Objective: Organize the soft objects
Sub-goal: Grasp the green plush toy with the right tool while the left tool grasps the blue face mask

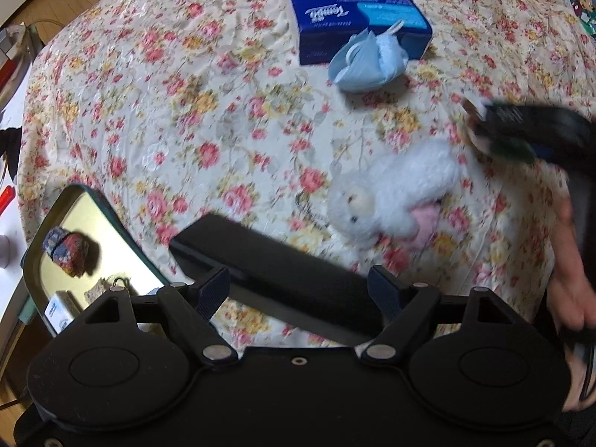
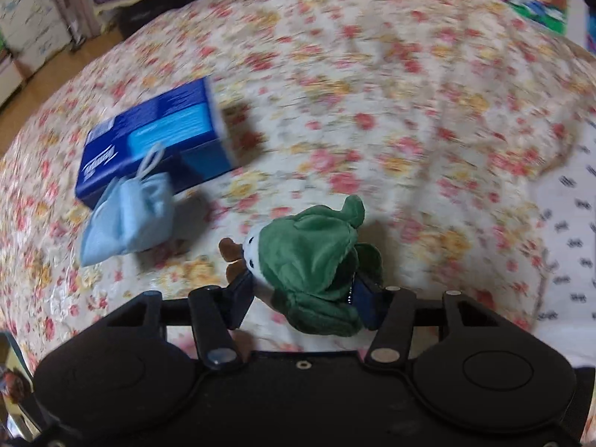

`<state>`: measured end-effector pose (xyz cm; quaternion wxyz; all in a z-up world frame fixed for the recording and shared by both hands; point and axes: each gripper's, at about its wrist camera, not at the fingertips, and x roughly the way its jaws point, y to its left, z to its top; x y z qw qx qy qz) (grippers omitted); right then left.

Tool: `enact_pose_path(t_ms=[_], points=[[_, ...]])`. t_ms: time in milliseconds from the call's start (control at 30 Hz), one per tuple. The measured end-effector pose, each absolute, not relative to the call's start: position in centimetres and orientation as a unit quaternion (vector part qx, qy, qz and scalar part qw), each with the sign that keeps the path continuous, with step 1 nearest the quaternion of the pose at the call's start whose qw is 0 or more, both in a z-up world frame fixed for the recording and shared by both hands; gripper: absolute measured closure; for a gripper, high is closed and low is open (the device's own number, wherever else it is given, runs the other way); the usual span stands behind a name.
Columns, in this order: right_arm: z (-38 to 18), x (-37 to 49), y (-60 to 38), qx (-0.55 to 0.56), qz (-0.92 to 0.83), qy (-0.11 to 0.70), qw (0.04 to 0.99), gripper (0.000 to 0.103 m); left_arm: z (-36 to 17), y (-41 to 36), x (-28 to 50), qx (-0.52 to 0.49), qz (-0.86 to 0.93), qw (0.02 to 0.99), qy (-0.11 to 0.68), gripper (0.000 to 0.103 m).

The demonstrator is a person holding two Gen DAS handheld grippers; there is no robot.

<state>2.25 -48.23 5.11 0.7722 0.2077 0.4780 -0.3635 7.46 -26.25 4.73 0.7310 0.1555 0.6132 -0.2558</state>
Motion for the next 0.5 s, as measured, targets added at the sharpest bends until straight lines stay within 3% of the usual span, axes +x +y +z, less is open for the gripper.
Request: enact_pose_path(t_ms=[133, 200, 500], points=[[5.2, -0.2, -48.8, 0.221, -0.38, 0.464, 0.769, 0.049, 5.2, -28.5, 8.5, 0.166, -0.251, 0.739, 0.603, 0.024], [4.9, -0.7, -49.1, 0.22, -0.383, 0.463, 0.768, 0.049, 5.1, -29.8, 9.2, 0.173, -0.246, 0.742, 0.599, 0.015], [4.2, -1.7, -49.5, 0.218, -0.371, 0.466, 0.773, 0.048, 3.8, -35.9, 13.0, 0.175, -0.22, 0.76, 0.586, 0.015]])
